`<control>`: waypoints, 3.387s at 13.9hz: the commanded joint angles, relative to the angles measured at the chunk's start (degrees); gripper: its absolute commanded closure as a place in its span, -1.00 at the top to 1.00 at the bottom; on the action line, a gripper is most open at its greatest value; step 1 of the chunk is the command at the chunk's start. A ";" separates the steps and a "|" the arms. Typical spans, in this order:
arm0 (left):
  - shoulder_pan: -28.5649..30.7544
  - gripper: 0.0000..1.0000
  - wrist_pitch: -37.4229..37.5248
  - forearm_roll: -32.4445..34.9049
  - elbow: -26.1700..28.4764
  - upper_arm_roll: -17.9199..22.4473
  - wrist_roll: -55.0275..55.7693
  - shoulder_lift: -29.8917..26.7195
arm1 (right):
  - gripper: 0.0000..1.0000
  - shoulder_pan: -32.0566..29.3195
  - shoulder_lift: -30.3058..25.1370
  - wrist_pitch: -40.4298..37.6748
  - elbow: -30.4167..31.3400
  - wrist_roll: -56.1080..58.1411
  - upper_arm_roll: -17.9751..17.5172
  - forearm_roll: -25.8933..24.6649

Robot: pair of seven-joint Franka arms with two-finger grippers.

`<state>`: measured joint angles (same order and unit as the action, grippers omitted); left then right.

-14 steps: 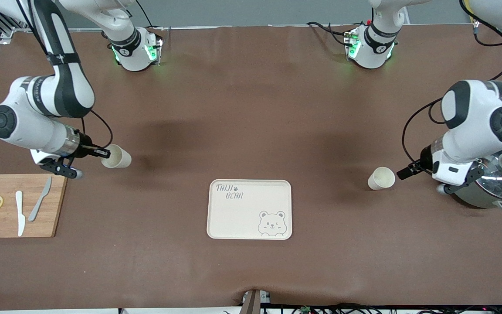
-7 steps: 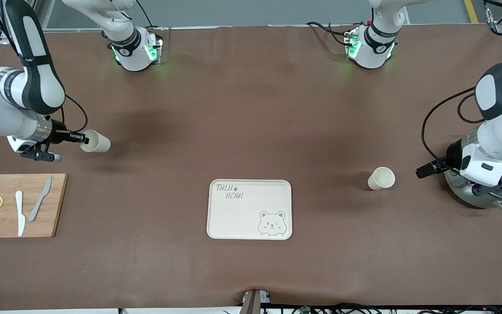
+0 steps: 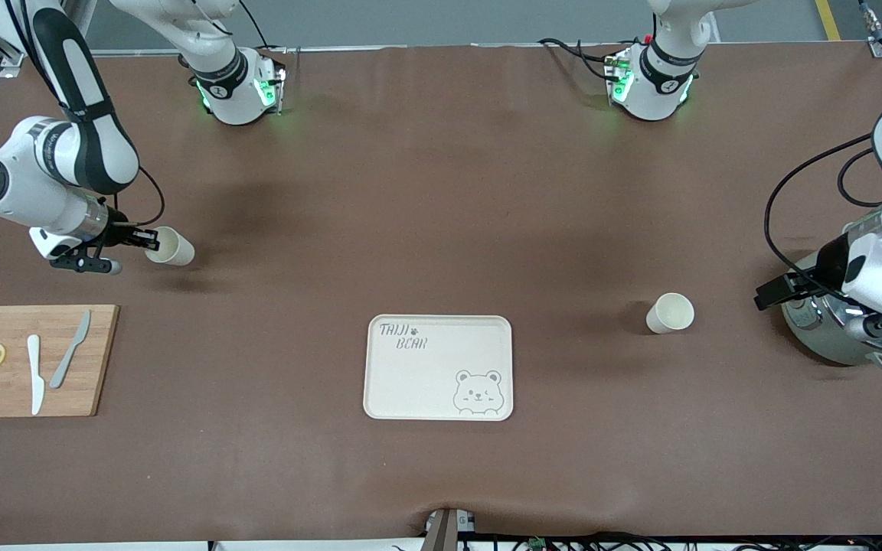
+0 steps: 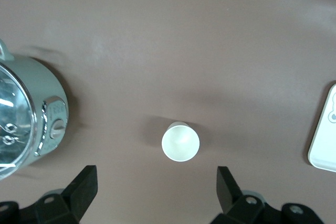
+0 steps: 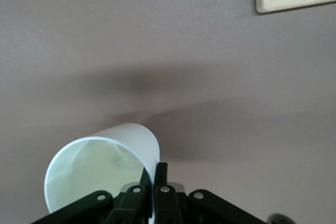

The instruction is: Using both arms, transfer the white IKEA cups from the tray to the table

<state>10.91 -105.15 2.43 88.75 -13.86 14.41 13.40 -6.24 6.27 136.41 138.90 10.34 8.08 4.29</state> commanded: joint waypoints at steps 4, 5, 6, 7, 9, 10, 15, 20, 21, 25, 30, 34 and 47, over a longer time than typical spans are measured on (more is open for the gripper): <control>1.83 1.00 7.23 0.64 -3.50 0.33 -5.97 -2.58 | -1.00 -2.11 2.16 7.02 2.77 1.35 -1.05 -0.86; 2.09 1.00 8.11 0.64 -3.50 0.59 -5.97 -3.12 | -1.00 -2.11 2.86 7.64 2.95 1.35 -1.14 -0.86; 2.88 1.00 8.99 0.64 -3.58 0.59 -5.97 -3.47 | -1.00 -2.11 3.48 8.34 2.95 1.26 -1.14 -0.86; 3.76 1.00 9.52 0.64 -3.76 0.51 -6.06 -3.82 | -1.00 -2.11 3.57 8.44 2.95 1.26 -1.14 -0.86; 4.38 1.00 11.27 0.56 -4.63 0.50 -6.06 -4.17 | 0.26 -1.93 3.74 8.17 2.87 1.26 -1.14 -0.86; 4.38 1.00 13.29 0.55 -5.86 0.50 -5.97 -4.18 | 0.99 -1.93 3.75 7.83 2.69 1.17 -1.14 -0.86; 5.87 1.00 17.17 0.47 -9.03 0.33 -5.97 -4.18 | 1.00 -1.67 3.57 7.65 2.60 1.00 -1.23 -0.78; 5.79 1.00 18.32 0.29 -9.21 0.15 -5.97 -4.53 | 1.00 -1.67 2.78 5.02 2.08 1.08 -1.32 -0.78; 5.70 1.00 18.32 0.29 -9.30 0.07 -5.97 -4.70 | 1.00 -1.67 2.60 3.27 1.29 1.08 -1.23 -0.78; 5.70 1.00 18.58 0.47 -9.21 0.06 -5.97 -7.15 | 1.00 -1.67 0.76 -6.64 -3.53 1.08 -1.32 -0.78; 5.79 1.00 20.59 0.64 -8.77 0.06 -6.41 -10.15 | 1.00 -1.50 1.90 -34.40 -28.80 1.00 -1.23 -0.69; 5.52 1.00 22.18 0.55 -8.68 -0.11 -6.41 -10.85 | 1.00 -0.26 8.21 -47.67 -54.46 0.82 -1.32 -1.48; -13.20 1.00 23.06 -0.32 -2.09 12.55 -7.02 -16.57 | 1.00 2.99 -9.33 -52.50 -47.45 -6.91 -1.76 -3.50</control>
<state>-1.75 -81.89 2.47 84.08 -1.96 8.80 -1.10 -2.67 2.21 79.74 83.07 4.82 6.71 2.23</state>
